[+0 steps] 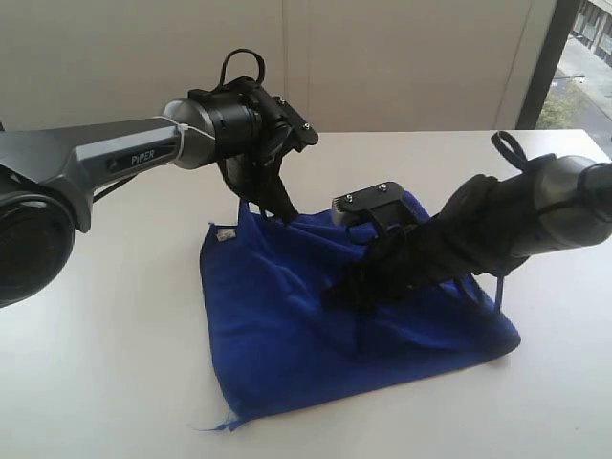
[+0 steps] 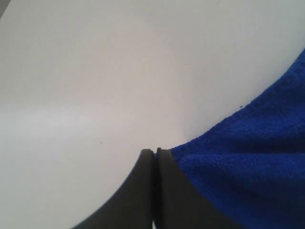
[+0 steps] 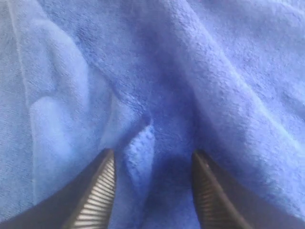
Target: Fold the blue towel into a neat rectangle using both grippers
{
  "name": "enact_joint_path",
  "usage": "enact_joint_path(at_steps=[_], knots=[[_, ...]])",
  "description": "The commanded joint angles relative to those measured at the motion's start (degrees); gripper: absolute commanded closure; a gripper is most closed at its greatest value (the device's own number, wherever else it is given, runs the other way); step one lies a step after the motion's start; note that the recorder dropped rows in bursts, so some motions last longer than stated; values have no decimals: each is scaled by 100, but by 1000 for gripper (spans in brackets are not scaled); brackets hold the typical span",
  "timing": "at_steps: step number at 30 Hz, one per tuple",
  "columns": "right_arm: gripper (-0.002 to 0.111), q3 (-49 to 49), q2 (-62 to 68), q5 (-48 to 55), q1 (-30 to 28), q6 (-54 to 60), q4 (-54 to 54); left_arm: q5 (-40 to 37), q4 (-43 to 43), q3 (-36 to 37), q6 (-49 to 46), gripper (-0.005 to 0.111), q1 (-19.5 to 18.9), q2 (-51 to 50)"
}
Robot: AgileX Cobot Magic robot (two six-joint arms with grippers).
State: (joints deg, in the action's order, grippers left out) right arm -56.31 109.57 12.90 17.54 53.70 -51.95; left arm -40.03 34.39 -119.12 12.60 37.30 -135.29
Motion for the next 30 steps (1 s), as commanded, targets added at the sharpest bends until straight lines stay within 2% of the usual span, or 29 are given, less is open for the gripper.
enact_joint_path(at_steps=[1,4,11,17,24,30], knots=[[61,33,-5,-187,184,52,-54,-28,56,-29,63,107,-1,28],[63,33,-5,-260,247,52,-65,-29,44,-29,68,107,-1,28],[83,33,-5,-357,271,52,-76,-41,45,-29,68,107,-1,28],[85,33,194,-436,271,13,-76,-63,45,-29,68,107,-1,28],[108,33,331,-436,271,13,-76,-63,45,-29,68,107,-1,28],[108,33,-16,-324,271,13,-76,-63,45,-29,68,107,-1,28]])
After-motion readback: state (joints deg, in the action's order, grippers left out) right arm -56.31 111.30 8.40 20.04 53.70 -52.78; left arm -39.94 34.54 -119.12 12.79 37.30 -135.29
